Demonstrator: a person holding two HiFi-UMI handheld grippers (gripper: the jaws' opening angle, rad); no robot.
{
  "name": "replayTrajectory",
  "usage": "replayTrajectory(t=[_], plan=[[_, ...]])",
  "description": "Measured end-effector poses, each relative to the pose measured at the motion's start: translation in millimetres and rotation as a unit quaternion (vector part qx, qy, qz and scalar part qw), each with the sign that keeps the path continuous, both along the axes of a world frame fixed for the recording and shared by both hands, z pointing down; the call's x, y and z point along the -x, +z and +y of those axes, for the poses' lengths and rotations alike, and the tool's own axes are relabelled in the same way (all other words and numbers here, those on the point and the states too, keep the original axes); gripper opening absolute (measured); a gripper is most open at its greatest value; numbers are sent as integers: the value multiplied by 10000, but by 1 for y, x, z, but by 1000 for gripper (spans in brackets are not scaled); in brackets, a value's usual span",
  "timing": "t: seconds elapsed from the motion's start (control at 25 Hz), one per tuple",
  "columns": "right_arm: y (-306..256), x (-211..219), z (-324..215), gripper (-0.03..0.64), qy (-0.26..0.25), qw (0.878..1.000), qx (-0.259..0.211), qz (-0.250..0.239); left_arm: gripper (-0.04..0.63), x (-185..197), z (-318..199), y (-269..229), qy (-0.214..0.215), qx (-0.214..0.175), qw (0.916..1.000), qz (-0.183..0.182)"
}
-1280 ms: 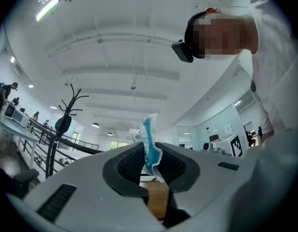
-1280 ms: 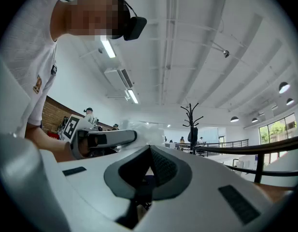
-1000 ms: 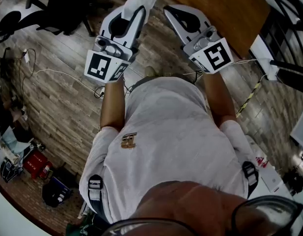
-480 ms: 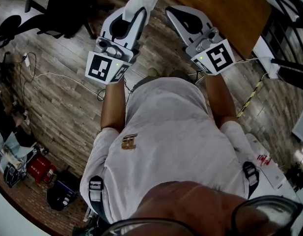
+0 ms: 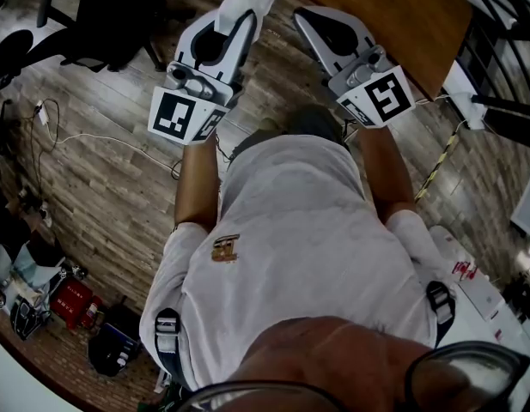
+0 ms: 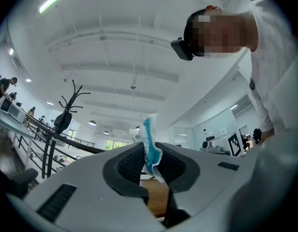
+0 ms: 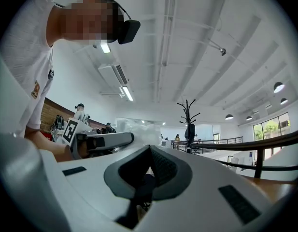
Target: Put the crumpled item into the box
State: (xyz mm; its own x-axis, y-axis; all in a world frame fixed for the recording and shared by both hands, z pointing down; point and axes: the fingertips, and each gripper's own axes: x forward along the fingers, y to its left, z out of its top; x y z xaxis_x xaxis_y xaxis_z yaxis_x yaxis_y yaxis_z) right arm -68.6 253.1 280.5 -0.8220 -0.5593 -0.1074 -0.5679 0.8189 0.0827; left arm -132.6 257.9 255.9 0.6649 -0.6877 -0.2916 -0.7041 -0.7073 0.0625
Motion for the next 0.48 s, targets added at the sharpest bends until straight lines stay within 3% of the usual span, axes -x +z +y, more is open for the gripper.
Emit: replayTrajectory(t=[0.48], plan=[[5, 4, -31, 32, 58, 10000, 19, -13, 78, 7, -34, 7, 13, 45, 10000, 39]])
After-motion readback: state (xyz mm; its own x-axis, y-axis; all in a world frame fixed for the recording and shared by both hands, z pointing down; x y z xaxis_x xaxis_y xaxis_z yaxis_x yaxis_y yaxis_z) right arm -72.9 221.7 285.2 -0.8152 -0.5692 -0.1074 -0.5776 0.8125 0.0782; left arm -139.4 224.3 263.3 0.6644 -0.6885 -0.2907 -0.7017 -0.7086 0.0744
